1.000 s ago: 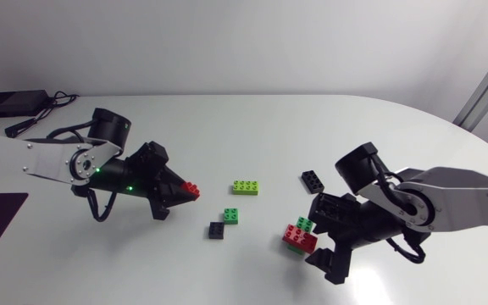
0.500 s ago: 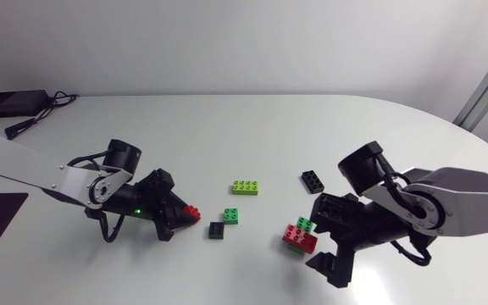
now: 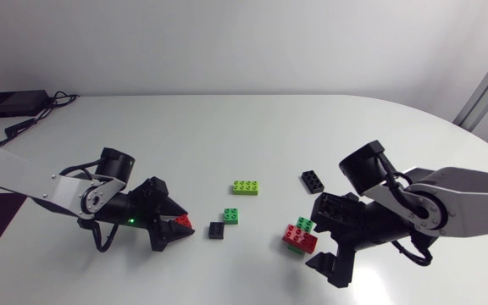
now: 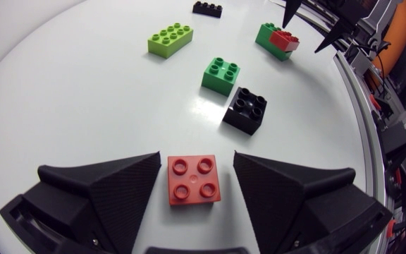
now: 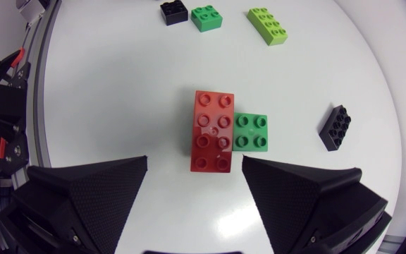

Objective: Separate the duplo bricks

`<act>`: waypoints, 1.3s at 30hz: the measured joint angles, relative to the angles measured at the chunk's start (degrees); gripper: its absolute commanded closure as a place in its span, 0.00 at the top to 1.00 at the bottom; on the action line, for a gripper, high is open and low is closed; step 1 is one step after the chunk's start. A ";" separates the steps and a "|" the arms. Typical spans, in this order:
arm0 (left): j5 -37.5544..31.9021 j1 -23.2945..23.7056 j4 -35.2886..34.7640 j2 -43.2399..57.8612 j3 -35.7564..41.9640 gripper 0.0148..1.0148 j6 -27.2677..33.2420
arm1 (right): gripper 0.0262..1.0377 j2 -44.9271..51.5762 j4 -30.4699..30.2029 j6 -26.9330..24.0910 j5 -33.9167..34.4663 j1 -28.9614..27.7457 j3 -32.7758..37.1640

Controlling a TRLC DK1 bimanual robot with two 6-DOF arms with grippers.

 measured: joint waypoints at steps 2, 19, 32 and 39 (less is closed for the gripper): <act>-0.35 0.09 -0.15 -0.83 -0.57 0.82 0.00 | 0.95 0.00 0.00 0.00 -0.02 0.00 0.02; -2.38 -3.39 -13.44 -16.55 1.09 0.86 -0.07 | 0.93 2.27 0.61 1.31 -0.87 -0.72 1.81; -3.72 -6.47 -14.25 -16.59 2.10 0.86 -0.48 | 0.79 3.45 3.52 1.97 0.42 -1.16 -0.63; -4.22 -8.31 -14.25 -16.59 3.04 0.86 -0.50 | 0.45 4.63 5.66 2.78 0.44 -1.09 -1.51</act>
